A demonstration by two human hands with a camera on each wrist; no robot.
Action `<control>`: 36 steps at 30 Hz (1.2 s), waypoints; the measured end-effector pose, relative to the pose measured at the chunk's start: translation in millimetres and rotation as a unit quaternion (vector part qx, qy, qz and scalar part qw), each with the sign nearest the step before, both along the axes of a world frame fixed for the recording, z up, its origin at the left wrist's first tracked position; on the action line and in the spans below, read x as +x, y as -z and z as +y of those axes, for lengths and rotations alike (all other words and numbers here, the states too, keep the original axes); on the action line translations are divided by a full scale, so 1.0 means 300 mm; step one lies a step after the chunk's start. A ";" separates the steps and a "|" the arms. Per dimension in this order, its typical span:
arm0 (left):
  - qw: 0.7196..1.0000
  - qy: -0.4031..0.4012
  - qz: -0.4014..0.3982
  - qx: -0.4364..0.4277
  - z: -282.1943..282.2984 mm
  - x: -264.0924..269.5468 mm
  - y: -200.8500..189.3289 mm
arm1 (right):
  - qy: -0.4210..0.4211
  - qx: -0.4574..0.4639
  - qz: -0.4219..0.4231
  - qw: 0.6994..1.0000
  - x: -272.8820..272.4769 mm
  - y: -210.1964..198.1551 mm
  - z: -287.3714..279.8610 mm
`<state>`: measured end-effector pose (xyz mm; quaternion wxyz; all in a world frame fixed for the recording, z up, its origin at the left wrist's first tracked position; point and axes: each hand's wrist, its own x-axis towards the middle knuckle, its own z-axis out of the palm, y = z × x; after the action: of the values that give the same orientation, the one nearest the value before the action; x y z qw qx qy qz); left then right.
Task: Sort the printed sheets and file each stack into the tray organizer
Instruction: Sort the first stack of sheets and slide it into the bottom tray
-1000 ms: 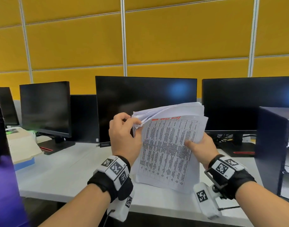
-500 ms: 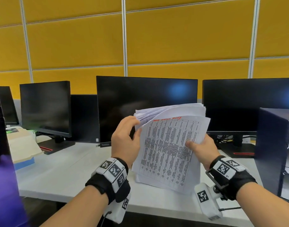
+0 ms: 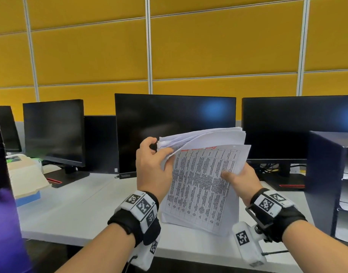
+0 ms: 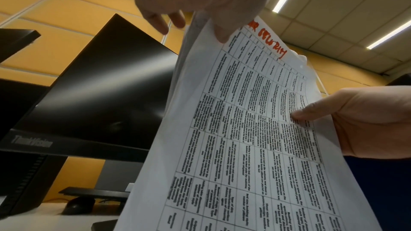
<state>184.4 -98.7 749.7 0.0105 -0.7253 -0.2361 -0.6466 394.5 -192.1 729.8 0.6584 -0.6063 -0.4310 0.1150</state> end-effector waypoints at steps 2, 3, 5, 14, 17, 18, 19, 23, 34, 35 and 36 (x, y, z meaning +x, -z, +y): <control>1.000 0.004 -0.016 0.012 0.004 0.009 -0.003 | -0.001 0.001 0.006 1.000 0.000 -0.001 0.003; 1.000 0.014 -0.022 0.009 0.005 0.012 -0.006 | -0.002 -0.001 0.009 1.000 0.001 -0.002 0.002; 0.999 0.033 -0.040 -0.011 0.009 0.013 -0.013 | -0.008 -0.004 0.013 1.000 0.003 -0.002 0.002; 0.958 0.111 -0.135 -0.225 0.048 0.006 -0.012 | -0.044 -0.008 0.001 0.999 0.006 0.000 0.003; 0.914 0.198 -0.169 -0.313 0.061 0.016 -0.002 | -0.040 0.001 0.015 0.999 0.011 0.003 0.010; 0.905 0.218 -0.149 -0.334 0.061 0.019 0.003 | -0.037 0.008 0.024 0.999 0.012 0.004 0.010; 0.903 0.228 -0.115 -0.346 0.061 0.021 0.008 | -0.037 0.015 0.030 0.999 0.013 0.003 0.010; 0.897 0.229 -0.107 -0.364 0.098 0.018 0.016 | -0.045 0.019 0.042 0.998 0.027 0.005 0.008; 0.913 -0.080 -0.196 -0.348 0.226 -0.167 -0.021 | 0.066 0.011 0.033 0.997 0.085 -0.010 -0.018; 0.915 -0.091 -0.193 -0.344 0.233 -0.178 -0.028 | 0.075 0.007 0.032 0.997 0.093 -0.010 -0.028; 0.916 -0.096 -0.191 -0.340 0.236 -0.187 -0.034 | 0.082 0.004 0.032 0.996 0.099 -0.008 -0.038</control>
<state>128.2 -27.9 760.0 -0.2198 -0.5217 -0.5079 -0.6493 424.1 -203.3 732.2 0.6816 -0.6328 -0.3589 0.0783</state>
